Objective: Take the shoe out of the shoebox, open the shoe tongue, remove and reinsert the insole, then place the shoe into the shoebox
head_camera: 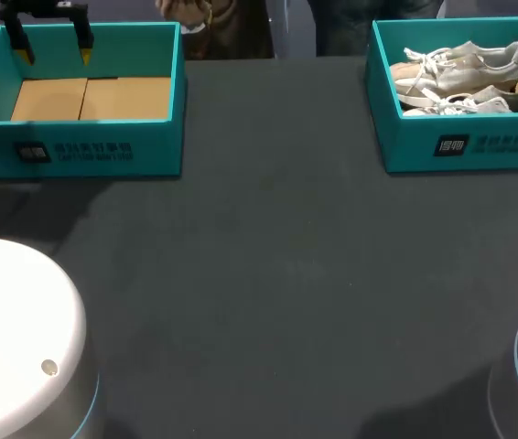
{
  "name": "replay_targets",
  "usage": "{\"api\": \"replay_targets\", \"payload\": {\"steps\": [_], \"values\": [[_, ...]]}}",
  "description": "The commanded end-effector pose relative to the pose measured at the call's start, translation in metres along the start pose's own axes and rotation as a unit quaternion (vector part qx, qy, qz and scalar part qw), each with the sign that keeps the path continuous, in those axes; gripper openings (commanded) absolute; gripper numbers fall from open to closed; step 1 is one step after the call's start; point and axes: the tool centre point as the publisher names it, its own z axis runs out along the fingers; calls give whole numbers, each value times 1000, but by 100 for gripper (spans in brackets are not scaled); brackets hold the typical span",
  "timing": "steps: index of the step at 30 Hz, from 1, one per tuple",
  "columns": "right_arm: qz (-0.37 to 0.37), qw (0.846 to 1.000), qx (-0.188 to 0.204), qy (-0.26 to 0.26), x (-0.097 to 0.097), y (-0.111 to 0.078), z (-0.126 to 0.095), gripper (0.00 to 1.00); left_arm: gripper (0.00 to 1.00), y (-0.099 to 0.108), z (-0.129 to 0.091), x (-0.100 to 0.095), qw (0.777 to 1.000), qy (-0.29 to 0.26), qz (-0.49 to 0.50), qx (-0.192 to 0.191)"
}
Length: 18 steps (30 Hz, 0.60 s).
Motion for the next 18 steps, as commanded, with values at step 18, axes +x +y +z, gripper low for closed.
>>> {"api": "replay_targets", "payload": {"steps": [18], "values": [[-1,1000,-8,17,-11,3,40,82,100,0,0,0,1000,0,0,0]]}}
